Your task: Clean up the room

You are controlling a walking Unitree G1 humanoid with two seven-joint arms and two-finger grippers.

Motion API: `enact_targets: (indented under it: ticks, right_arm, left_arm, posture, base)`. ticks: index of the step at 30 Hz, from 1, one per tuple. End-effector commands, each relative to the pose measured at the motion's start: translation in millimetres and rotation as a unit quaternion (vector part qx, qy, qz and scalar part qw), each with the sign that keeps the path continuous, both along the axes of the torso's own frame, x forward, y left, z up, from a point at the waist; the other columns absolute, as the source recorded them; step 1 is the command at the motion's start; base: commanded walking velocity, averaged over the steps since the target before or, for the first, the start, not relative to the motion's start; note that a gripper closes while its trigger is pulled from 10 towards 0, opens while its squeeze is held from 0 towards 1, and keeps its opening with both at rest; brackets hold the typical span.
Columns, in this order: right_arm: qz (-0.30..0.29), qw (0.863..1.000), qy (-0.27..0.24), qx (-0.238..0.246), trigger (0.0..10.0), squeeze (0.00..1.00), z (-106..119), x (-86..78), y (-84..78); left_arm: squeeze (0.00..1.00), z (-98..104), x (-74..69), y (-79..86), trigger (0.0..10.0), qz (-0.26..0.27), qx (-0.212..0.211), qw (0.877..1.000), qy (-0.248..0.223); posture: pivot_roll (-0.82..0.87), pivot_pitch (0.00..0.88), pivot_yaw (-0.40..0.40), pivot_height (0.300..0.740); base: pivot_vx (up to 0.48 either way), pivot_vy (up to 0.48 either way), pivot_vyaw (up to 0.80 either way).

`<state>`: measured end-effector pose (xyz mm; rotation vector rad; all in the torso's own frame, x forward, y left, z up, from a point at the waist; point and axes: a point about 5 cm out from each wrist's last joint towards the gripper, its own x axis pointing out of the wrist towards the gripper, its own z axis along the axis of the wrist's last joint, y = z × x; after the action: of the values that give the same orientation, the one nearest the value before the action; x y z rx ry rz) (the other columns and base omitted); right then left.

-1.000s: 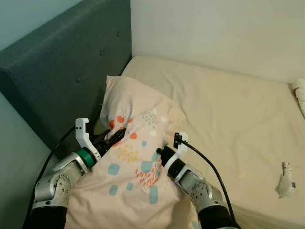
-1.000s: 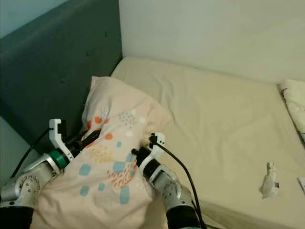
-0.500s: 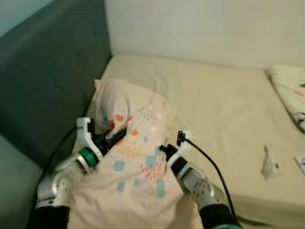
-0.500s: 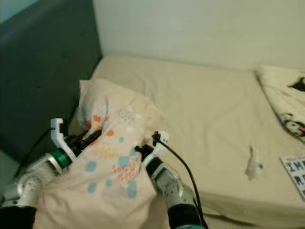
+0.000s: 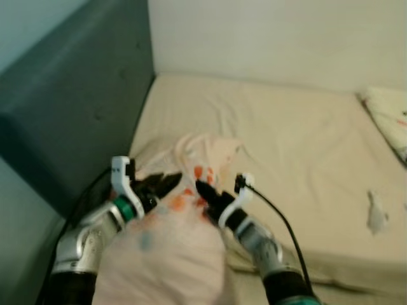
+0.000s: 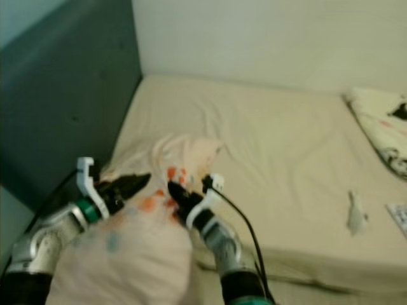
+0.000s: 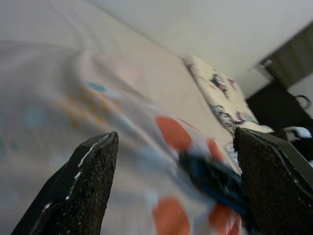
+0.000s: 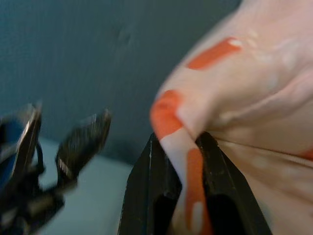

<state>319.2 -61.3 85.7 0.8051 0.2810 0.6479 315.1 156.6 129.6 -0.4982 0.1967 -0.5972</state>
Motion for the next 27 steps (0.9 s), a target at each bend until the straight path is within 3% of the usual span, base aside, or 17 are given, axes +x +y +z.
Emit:
enact_targets:
  ticks: [1,6,27]
  right_arm:
    - [0.010,0.998,-0.024,0.051,10.0,0.00,17.9,1.8,25.3]
    - [0.009,0.998,-0.023,0.052,10.0,0.00,17.2,1.8,25.9]
    - [-0.020,0.999,-0.011,0.040,10.0,0.00,12.3,6.0,22.1]
  left_arm:
    - [0.00,-7.7,-1.6,1.2,10.0,0.001,0.012,1.000,0.017]
    - [0.00,-10.4,-0.8,3.7,10.0,0.005,0.026,0.999,0.024]
    - [0.00,-15.2,3.3,14.8,10.0,0.058,0.060,0.996,0.018]
  posture:
    - [0.25,0.082,0.055,0.740]
    - [0.25,0.080,0.057,0.740]
    - [0.26,0.074,0.052,0.740]
  base:
    - [0.000,0.000,0.00]
    - [0.000,-0.372,0.00]
    - [0.000,0.000,0.00]
